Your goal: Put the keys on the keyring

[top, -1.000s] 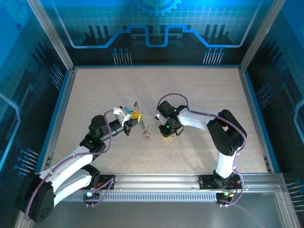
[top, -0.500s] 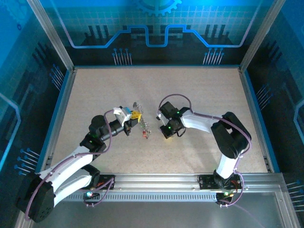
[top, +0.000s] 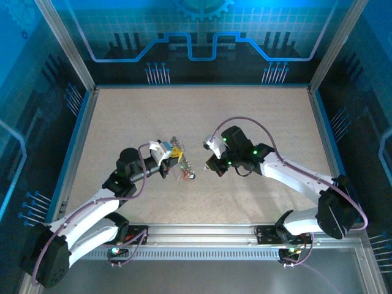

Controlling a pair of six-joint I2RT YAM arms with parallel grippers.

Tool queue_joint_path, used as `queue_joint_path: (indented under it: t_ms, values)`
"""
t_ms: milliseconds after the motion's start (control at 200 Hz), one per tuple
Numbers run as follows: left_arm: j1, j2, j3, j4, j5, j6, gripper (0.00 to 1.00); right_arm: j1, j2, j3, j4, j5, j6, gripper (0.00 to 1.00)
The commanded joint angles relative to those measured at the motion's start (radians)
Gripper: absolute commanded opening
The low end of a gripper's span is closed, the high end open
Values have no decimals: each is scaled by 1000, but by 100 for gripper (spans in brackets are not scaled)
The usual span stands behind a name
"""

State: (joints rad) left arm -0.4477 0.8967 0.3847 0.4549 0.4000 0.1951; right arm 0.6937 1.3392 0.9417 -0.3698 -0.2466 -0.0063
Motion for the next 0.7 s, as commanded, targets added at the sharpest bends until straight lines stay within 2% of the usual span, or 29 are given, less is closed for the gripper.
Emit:
queue_joint_path:
  t_ms: [0,80,230,540,630,695]
  values:
    - [7,3,22,63,97,26,0,9,-45,2,30,-122,-53,0]
    - [8,17,28,64,133,27,0,9,-55,19,24,-173,-59,0]
    - [7,43,35,57,128,48,0,14,-57,49,19,-250,-70,0]
    - [-3,76,66,5,148,80,0,12,-27,82,60,-306,-52,0]
    - [-9,76,66,0,152,89,0,11,-13,101,41,-292,-63,0]
    - [-9,70,63,0,128,87,0,8,2,121,-10,-196,-58,0]
